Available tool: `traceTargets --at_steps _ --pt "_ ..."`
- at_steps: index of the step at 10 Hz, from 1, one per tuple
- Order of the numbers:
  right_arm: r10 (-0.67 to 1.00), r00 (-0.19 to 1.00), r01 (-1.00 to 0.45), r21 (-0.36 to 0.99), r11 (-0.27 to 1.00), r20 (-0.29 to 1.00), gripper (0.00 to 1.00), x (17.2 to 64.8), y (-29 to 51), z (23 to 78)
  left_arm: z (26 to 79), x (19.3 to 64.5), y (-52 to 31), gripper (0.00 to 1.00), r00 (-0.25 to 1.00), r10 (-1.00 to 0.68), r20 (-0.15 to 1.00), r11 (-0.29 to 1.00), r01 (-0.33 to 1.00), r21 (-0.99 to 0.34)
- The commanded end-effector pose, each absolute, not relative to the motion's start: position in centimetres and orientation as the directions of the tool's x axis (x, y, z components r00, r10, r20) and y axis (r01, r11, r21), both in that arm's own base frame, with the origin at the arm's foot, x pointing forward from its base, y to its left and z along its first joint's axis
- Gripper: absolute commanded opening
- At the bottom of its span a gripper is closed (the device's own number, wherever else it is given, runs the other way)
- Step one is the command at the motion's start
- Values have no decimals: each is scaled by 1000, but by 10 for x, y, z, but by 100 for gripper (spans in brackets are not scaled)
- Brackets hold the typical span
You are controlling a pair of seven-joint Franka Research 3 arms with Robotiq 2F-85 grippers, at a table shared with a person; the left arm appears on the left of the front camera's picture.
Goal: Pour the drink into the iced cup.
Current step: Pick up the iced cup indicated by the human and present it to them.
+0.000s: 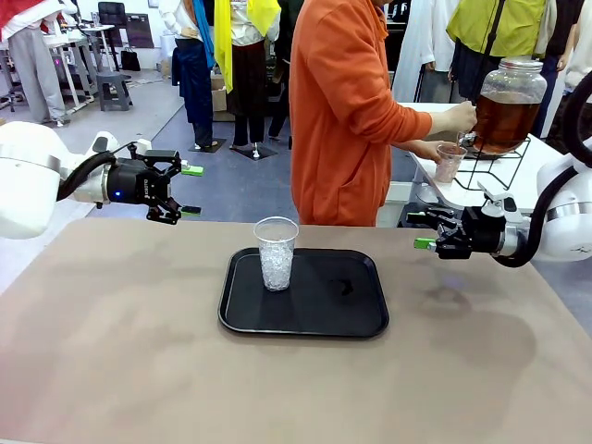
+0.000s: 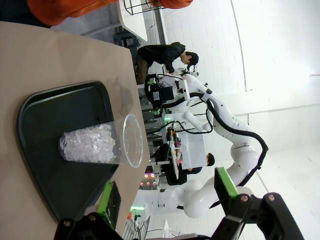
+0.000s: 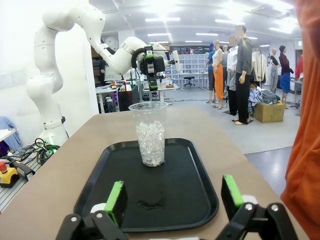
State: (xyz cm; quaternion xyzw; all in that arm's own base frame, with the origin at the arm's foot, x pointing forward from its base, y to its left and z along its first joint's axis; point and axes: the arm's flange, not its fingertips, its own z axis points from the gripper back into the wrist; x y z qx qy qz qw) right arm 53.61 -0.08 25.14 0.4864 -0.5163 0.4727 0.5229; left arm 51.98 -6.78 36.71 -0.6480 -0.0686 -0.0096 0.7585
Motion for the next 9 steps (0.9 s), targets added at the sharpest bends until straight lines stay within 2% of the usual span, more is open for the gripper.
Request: traceTargets --at_steps 1,9 --pt "-12 15 -996 16 82 1000 100 537 1 254 369 518 -67 100 990 75 121 160 108 -981" --pt "-12 15 -996 16 82 1000 100 537 1 254 369 518 -67 100 990 75 121 160 108 -981"
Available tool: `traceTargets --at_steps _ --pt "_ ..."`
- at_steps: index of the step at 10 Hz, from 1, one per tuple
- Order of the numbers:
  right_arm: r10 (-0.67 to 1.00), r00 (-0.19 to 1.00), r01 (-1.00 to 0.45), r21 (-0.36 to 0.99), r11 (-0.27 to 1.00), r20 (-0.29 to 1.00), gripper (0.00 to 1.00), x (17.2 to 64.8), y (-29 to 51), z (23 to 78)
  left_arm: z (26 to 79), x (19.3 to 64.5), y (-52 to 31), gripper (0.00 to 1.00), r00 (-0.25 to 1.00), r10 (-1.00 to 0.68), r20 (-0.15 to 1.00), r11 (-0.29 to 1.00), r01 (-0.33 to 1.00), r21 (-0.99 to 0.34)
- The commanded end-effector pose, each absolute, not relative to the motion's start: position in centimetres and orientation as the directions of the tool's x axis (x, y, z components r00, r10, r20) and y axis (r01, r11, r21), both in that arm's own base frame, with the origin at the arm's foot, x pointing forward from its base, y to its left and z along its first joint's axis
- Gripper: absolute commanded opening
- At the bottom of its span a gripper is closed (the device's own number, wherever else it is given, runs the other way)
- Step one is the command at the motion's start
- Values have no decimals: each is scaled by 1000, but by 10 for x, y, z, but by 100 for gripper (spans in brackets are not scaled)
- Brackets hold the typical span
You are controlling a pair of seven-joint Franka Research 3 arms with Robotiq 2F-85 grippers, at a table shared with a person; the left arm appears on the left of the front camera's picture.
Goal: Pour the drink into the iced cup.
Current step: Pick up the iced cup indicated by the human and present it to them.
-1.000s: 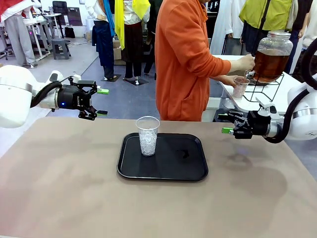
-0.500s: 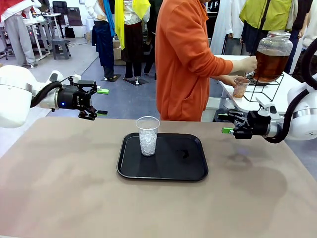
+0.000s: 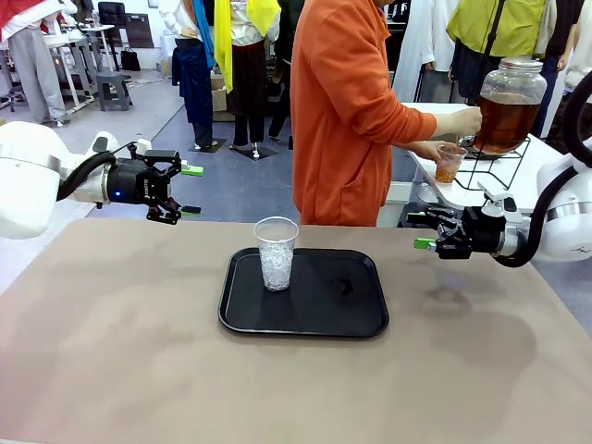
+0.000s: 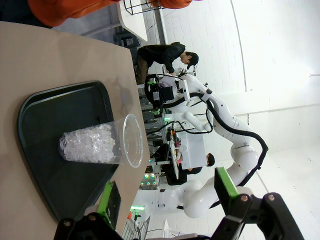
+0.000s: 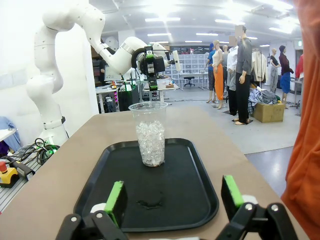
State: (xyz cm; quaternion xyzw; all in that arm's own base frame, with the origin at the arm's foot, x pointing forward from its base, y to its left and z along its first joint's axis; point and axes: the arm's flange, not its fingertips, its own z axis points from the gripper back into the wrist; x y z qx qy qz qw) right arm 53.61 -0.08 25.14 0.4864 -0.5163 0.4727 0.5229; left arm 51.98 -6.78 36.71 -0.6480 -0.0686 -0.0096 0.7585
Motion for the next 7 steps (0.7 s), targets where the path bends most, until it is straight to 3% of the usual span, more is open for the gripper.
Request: traceTargets --at_steps 1,7 --pt "-12 15 -996 16 82 1000 100 537 1 254 369 518 -67 100 990 75 121 160 108 -981" --pt "-12 15 -996 16 82 1000 100 537 1 254 369 518 -67 100 990 75 121 160 108 -981"
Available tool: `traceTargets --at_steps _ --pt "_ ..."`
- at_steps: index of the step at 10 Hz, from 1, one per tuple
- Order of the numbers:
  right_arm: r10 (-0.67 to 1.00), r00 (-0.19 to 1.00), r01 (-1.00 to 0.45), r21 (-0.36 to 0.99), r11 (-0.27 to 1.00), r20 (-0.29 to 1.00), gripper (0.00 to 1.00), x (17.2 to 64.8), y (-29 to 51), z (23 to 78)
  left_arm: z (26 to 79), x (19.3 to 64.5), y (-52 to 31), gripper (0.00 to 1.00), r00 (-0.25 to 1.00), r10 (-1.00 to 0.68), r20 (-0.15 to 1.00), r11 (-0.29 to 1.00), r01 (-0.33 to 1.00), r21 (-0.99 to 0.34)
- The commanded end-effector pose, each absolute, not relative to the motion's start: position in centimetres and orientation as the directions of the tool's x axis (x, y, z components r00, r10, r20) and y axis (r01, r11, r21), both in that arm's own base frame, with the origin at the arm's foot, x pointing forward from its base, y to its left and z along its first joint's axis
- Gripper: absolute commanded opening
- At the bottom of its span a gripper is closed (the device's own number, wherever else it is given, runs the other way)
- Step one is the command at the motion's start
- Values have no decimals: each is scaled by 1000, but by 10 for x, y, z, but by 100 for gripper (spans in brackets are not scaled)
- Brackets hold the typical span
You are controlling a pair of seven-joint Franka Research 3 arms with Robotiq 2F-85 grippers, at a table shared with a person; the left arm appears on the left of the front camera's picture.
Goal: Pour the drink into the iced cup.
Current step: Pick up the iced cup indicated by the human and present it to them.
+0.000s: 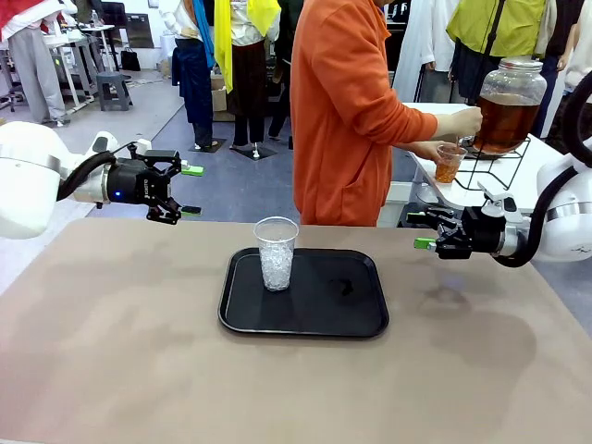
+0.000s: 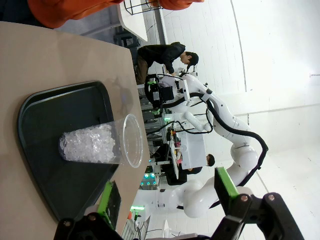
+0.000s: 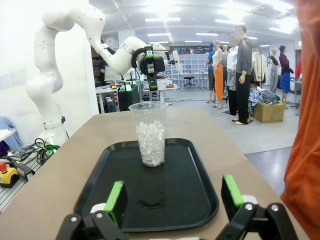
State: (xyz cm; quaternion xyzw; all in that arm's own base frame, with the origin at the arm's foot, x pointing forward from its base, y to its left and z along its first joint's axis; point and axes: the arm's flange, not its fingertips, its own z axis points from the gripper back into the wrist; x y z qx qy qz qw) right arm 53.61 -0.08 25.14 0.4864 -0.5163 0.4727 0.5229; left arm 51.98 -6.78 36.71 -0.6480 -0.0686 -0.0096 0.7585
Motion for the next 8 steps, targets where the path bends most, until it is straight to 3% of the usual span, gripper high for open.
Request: traceTargets --at_steps 1,8 --pt "-12 15 -996 16 82 1000 100 537 1 254 369 518 -67 100 990 75 121 160 108 -981" --pt "-12 15 -996 16 82 1000 100 537 1 254 369 518 -67 100 990 75 121 160 108 -981"
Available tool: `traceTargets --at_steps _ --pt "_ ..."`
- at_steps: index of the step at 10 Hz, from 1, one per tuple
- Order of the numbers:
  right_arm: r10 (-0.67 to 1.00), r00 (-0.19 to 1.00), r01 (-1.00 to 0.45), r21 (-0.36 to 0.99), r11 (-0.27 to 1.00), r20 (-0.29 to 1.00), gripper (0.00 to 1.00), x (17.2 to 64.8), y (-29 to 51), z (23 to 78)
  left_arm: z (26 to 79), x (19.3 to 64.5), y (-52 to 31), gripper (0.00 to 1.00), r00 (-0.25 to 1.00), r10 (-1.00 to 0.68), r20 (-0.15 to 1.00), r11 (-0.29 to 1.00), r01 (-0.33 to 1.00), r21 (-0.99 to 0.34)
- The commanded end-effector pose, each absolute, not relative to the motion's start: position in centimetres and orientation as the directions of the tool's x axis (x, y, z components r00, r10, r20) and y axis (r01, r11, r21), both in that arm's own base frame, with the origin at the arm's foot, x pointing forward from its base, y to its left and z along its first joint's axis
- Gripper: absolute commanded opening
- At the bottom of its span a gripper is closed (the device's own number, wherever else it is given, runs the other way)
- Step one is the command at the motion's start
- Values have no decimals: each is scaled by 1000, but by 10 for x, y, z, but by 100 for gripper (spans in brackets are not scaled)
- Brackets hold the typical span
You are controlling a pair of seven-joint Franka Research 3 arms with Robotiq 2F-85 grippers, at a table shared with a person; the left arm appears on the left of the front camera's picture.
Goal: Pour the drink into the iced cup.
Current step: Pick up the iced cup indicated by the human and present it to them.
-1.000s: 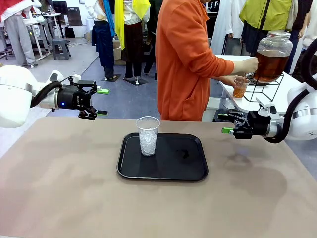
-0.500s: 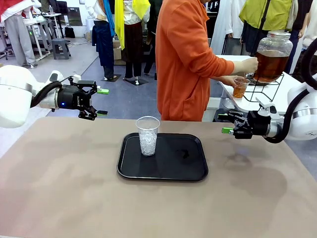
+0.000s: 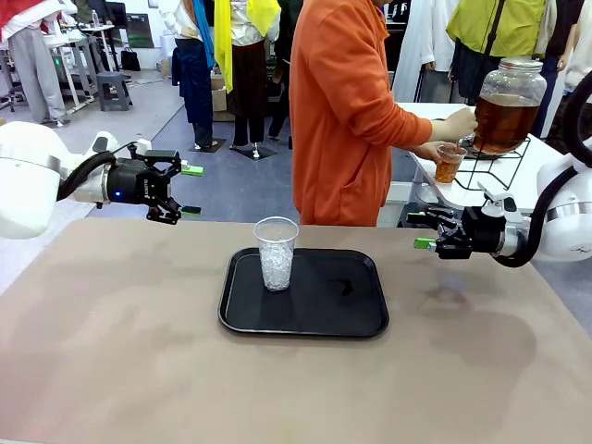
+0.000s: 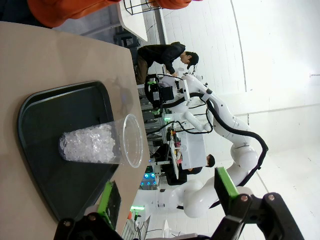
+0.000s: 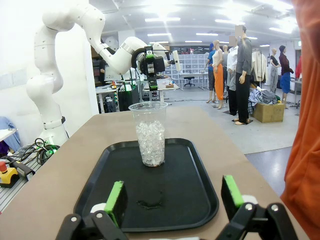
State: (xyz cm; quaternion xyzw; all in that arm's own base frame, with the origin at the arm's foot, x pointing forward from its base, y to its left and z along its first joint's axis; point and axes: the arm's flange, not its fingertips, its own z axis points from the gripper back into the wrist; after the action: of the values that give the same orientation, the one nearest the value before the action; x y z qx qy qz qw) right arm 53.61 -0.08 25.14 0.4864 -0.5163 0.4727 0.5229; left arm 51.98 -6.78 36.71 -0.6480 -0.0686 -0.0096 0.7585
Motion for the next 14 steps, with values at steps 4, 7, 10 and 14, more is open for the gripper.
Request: traceTargets --at_steps 4,7,10,14 --pt "-12 15 -996 16 82 1000 100 537 1 254 369 518 -67 100 990 75 121 160 108 -981" --pt "-12 15 -996 16 82 1000 100 537 1 254 369 518 -67 100 990 75 121 160 108 -981" --pt "-12 15 -996 16 82 1000 100 537 1 254 369 518 -67 100 990 75 121 160 108 -981" --pt "-12 15 -996 16 82 1000 100 537 1 254 369 518 -67 100 990 75 121 160 108 -981"
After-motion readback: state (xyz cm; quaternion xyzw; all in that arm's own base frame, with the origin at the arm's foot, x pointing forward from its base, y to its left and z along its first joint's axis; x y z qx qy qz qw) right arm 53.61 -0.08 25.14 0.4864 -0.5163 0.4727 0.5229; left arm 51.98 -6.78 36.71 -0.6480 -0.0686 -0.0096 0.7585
